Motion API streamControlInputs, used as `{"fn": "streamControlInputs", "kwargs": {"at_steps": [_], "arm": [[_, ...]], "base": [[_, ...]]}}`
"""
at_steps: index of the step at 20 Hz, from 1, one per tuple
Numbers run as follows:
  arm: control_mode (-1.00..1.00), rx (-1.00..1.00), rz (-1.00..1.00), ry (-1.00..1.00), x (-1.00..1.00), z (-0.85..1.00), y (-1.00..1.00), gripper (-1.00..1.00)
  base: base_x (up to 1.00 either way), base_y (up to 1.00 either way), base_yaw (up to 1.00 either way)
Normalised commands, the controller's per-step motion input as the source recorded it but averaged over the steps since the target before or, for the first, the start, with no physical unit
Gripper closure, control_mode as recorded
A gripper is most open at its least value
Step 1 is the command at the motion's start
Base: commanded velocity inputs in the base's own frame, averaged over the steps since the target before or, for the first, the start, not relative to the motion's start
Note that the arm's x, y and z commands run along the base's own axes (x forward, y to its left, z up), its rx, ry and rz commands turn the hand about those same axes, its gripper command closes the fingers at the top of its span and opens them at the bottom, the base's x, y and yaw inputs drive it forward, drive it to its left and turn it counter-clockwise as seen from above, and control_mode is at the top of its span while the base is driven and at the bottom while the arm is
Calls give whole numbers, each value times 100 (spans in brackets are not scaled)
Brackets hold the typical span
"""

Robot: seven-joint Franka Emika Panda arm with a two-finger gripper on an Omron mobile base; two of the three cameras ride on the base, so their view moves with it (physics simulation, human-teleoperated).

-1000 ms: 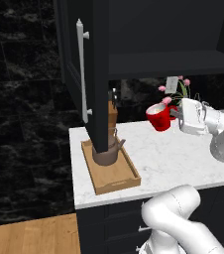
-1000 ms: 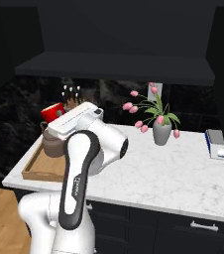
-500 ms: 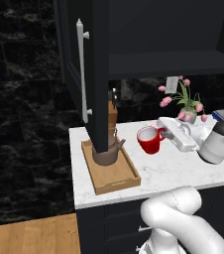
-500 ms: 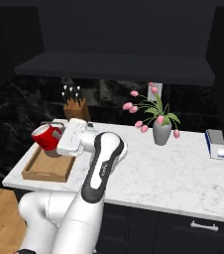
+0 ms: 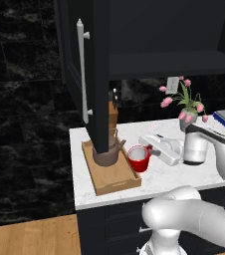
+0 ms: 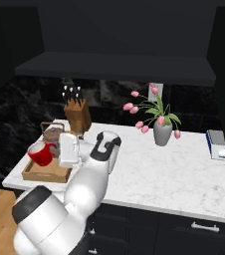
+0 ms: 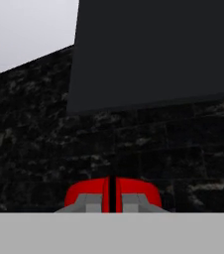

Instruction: Pick the kettle from the counter and place it on the tray. Then pick the mug from the cabinet and place it on the tray. Then close the cabinet doors.

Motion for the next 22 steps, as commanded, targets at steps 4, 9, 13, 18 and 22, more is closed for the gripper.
{"fn": "streamControlInputs", "kwargs": {"at_steps": [4,9,13,18,22], "arm": [[-100,2,6,0,45,-62,16,100],[-100,0,0,0,53,-54,12,100],[-100,0,0,0,60,-52,17,100],[-100,0,0,0,62,-48,22,100],[-100,1,0,0,54,-35,21,100]], "base": [[0,0,0],[0,0,0],[0,0,0],[0,0,0],[0,0,0]]}}
